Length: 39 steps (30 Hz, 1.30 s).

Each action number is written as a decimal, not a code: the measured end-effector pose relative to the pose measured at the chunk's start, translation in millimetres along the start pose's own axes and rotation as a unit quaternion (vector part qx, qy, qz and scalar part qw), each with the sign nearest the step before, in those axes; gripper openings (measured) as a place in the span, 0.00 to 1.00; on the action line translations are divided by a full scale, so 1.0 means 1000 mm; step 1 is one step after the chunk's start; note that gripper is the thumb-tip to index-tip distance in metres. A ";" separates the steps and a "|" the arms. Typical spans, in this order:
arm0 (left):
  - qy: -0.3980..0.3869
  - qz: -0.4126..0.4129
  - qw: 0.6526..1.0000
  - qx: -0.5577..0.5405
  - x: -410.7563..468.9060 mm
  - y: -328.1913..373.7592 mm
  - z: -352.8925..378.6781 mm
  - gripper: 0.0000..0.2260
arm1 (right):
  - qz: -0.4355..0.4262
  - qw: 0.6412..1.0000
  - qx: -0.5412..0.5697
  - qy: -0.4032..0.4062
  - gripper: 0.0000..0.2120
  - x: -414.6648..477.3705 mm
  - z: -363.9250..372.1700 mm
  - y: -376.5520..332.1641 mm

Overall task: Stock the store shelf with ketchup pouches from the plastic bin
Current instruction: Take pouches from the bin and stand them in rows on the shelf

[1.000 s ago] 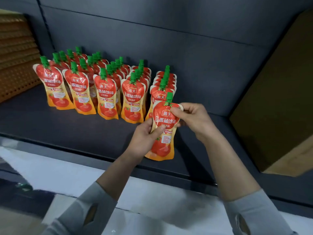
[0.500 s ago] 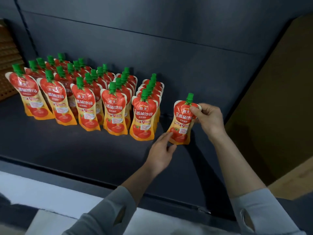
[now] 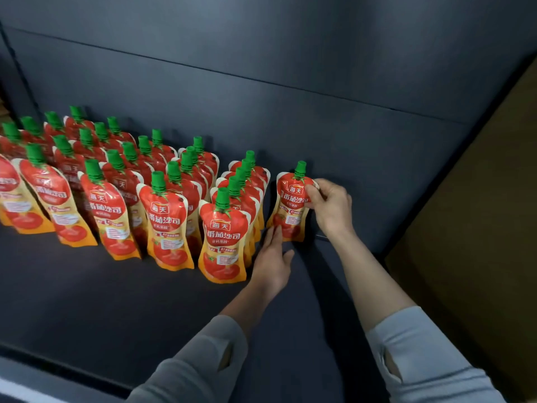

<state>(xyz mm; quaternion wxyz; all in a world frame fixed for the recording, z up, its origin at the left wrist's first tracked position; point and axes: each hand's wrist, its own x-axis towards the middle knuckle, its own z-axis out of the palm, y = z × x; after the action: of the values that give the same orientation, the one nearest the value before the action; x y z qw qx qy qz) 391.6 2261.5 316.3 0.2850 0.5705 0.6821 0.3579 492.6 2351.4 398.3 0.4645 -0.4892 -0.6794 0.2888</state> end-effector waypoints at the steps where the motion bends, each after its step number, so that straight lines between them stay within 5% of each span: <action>1: 0.001 -0.002 1.000 0.004 0.002 0.000 0.001 0.29 | -0.007 1.000 -0.007 0.001 0.07 0.003 0.000 0.002; 13: -0.007 0.018 1.000 0.016 0.002 -0.006 0.002 0.30 | -0.046 0.996 -0.075 -0.015 0.06 0.001 -0.005 0.005; 18: -0.025 0.054 0.998 0.023 -0.018 -0.007 -0.008 0.27 | -0.061 0.989 -0.138 0.010 0.15 -0.023 -0.020 -0.008; 25: -0.054 0.110 0.992 -0.024 -0.089 -0.028 -0.046 0.19 | -0.077 0.963 -0.260 -0.016 0.13 -0.104 -0.024 -0.016; 31: 0.026 0.183 0.982 -0.044 -0.186 -0.070 -0.112 0.14 | -0.156 0.946 -0.279 -0.043 0.11 -0.199 0.024 -0.035; 39: 0.189 -0.014 0.972 -0.138 -0.341 -0.193 -0.206 0.09 | -0.195 0.965 -0.159 -0.076 0.08 -0.351 0.149 -0.089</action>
<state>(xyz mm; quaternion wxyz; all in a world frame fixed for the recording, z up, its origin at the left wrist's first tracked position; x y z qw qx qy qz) 180.3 1875.1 272.1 0.2318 0.4378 0.6757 0.5459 353.0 2001.2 291.2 0.3750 -0.3916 -0.8321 0.1170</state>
